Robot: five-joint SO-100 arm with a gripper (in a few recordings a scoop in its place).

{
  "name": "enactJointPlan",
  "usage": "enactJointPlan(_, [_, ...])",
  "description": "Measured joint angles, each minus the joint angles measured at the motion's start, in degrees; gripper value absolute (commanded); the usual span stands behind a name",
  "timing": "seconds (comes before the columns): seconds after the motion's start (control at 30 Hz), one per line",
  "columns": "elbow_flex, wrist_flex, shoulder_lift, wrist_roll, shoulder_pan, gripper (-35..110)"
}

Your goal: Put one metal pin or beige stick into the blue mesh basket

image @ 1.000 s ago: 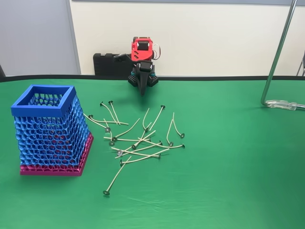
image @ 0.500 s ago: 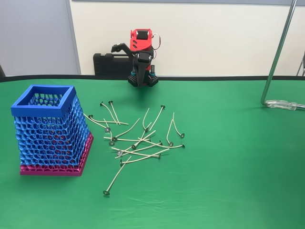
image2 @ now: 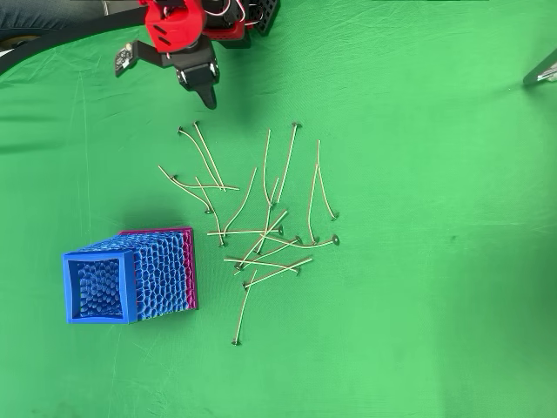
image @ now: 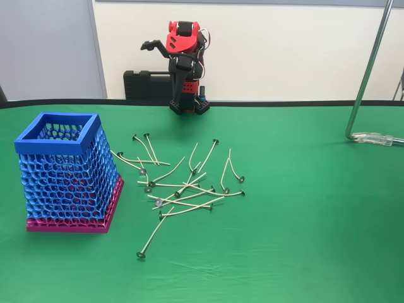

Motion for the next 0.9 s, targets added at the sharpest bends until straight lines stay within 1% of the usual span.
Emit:
enactJointPlan(0.13, [-4.7, 4.7, -3.0, -3.9, 1.8, 1])
enactJointPlan(0.3, [-9.5, 7.8, -7.4, -11.7, 5.0, 1])
enactJointPlan(0.63, [-15.2, 7.9, -18.3, -29.8, 12.2, 1])
enactJointPlan(0.9, [-19.1, 5.8, -27.1, -37.6, 18.2, 1])
